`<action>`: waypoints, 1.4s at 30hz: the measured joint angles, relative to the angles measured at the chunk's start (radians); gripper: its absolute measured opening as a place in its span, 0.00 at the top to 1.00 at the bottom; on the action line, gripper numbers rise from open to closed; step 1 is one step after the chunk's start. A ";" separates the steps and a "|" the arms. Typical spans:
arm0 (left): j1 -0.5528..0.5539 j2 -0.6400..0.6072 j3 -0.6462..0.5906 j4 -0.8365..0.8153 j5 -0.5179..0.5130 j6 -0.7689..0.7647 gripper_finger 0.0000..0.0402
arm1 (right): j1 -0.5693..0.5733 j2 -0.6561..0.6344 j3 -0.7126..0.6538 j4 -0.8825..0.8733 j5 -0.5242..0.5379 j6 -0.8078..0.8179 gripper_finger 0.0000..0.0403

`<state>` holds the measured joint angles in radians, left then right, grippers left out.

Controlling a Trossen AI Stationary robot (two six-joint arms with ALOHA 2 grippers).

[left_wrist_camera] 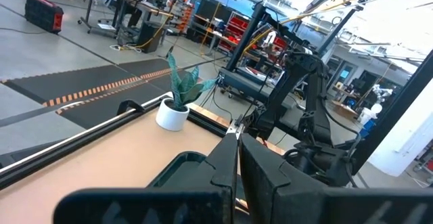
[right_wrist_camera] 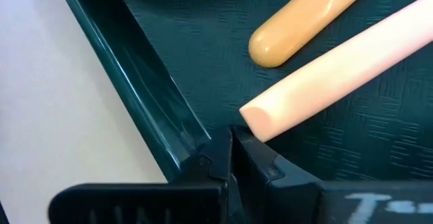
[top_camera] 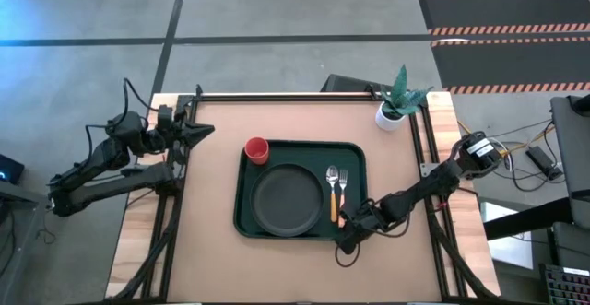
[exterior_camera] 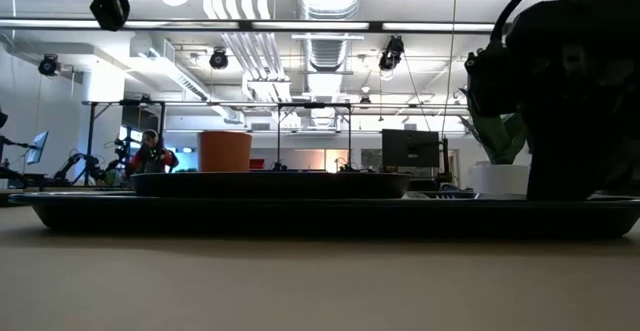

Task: Pick and place plate/cup/fork/spoon on tray
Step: Adjust the orange fork on the black serving tray

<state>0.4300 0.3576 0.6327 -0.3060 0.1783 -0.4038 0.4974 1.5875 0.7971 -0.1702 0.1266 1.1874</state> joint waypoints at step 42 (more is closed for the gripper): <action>0.000 0.000 0.000 -0.002 0.001 -0.003 1.00 | -0.029 -0.020 -0.017 -0.056 0.031 -0.082 0.98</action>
<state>0.4297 0.3576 0.6327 -0.3077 0.1791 -0.4065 0.4686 1.5673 0.7798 -0.2261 0.1577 1.1055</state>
